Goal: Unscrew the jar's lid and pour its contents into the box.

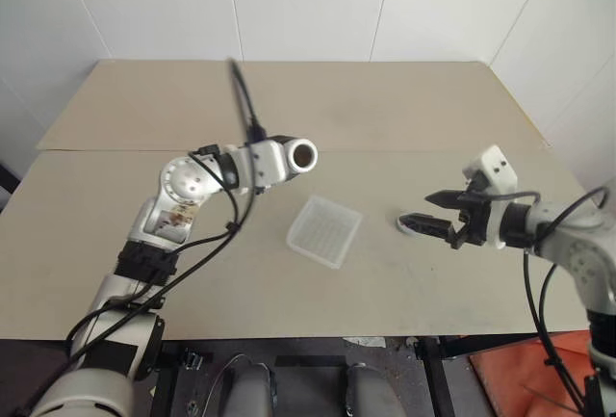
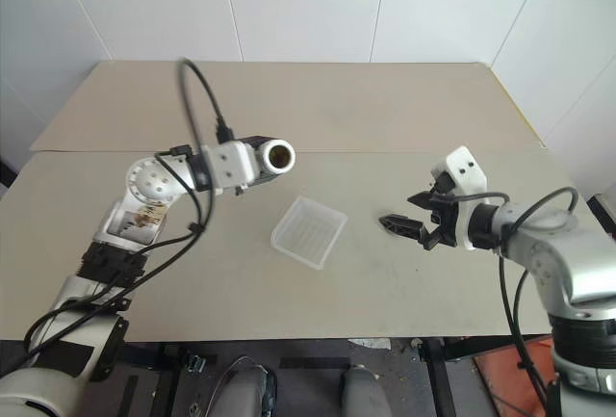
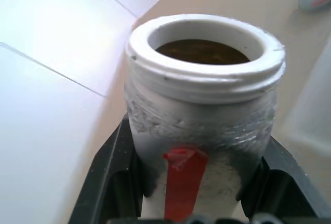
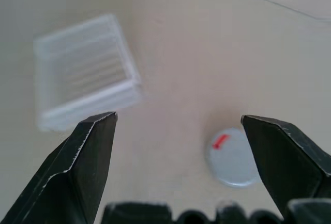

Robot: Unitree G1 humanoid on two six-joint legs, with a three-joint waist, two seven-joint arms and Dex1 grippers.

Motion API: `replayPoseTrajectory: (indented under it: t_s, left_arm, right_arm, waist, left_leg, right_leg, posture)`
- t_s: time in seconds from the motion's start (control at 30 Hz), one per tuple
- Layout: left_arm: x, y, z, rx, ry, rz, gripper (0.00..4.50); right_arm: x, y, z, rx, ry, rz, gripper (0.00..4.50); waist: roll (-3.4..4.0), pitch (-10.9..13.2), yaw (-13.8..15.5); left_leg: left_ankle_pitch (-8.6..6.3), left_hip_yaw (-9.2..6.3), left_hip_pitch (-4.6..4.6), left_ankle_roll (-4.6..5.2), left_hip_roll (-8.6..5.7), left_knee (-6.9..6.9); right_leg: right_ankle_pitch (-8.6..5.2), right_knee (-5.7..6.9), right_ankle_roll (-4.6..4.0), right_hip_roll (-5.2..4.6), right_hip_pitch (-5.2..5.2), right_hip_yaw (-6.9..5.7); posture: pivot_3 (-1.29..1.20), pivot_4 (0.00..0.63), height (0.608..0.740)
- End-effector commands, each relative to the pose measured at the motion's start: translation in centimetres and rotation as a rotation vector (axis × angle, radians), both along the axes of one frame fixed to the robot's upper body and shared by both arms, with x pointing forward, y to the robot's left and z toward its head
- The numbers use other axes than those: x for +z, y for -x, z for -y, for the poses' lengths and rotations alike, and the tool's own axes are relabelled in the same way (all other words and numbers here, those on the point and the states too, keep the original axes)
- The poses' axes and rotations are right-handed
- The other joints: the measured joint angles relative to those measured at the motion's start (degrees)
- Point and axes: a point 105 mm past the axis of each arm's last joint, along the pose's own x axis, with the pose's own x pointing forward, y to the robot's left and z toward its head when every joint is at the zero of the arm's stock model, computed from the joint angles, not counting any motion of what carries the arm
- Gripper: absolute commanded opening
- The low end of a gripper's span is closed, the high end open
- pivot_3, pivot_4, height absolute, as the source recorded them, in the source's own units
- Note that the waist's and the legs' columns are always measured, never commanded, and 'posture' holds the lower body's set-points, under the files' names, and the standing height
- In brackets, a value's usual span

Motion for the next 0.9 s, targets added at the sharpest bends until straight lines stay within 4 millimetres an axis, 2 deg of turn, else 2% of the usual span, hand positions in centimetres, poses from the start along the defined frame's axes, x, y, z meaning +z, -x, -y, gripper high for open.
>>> replayPoseTrajectory:
  t_s: [0.03,0.13,0.27,0.37,0.5,0.73,0.83,0.9]
  left_arm:
    - [1.0,1.1,2.5,-0.177,-0.33,0.501,1.93]
    - [-0.2,1.4,3.6,-0.299,-0.564,0.721,1.93]
    - [-2.1,1.1,5.1,-0.315,-0.658,0.744,1.93]
    - [-2.6,0.7,5.9,-0.306,-0.703,0.798,1.93]
    - [-2.4,0.7,6.6,-0.283,-0.687,0.823,1.93]
    - [-2.0,0.5,6.5,-0.267,-0.668,0.843,1.93]
    - [-2.2,0.3,6.2,-0.242,-0.61,0.754,1.93]
    - [-1.8,0.3,5.9,-0.191,-0.45,0.619,1.93]
  right_arm:
    - [1.2,1.8,-1.8,0.17,0.006,-0.049,4.48]
    - [1.5,1.9,-2.1,0.212,0.012,-0.059,4.48]
    - [2.1,1.3,-2.7,0.213,-0.02,-0.033,4.48]
    - [3.1,1.5,-2.9,0.226,-0.056,0.0,4.48]
    - [3.8,1.9,-3.1,0.237,-0.084,0.023,4.48]
    - [3.6,2.5,-3.4,0.252,-0.078,0.033,4.48]
    - [3.5,2.6,-3.4,0.252,-0.069,0.037,4.48]
    - [3.4,2.7,-3.5,0.254,-0.067,0.042,4.48]
  waist:
    - [0.0,0.0,0.2]
    - [0.01,0.0,0.8]
    - [0.02,0.0,1.0]
    - [0.02,0.0,1.1]
    - [0.02,0.0,1.1]
    - [0.02,0.0,1.1]
    - [0.02,0.0,1.1]
    - [0.02,0.0,1.0]
  left_leg:
    - [0.0,0.01,-0.01,0.0,-0.01,0.0]
    - [0.0,0.03,-0.08,0.0,-0.09,0.01]
    - [0.0,0.12,-0.21,0.0,-0.12,0.07]
    - [0.0,0.12,-0.25,0.0,-0.13,0.09]
    - [0.0,0.1,-0.33,0.0,-0.13,0.09]
    - [0.0,0.09,-0.27,0.0,-0.12,0.11]
    - [0.0,0.09,-0.29,0.0,-0.13,0.11]
    - [0.0,0.09,-0.29,0.0,-0.12,0.12]
  right_leg:
    - [0.0,-0.01,0.01,-0.01,0.01,0.0]
    - [0.02,-0.07,0.08,-0.11,0.02,-0.04]
    - [0.04,-0.03,0.14,-0.17,-0.12,-0.03]
    - [0.04,-0.01,0.14,-0.17,-0.17,-0.03]
    - [0.05,0.06,0.14,-0.18,-0.21,-0.04]
    - [0.05,0.06,0.14,-0.18,-0.18,-0.04]
    - [0.05,0.07,0.14,-0.2,-0.17,-0.05]
    - [0.05,0.08,0.15,-0.2,-0.18,-0.05]
  posture:
    - [0.0,0.15,0.74]
    - [0.0,0.15,0.74]
    - [0.0,0.15,0.74]
    - [0.0,0.15,0.74]
    - [0.0,0.15,0.74]
    - [0.0,0.15,0.74]
    - [0.0,0.15,0.74]
    - [0.0,0.15,0.74]
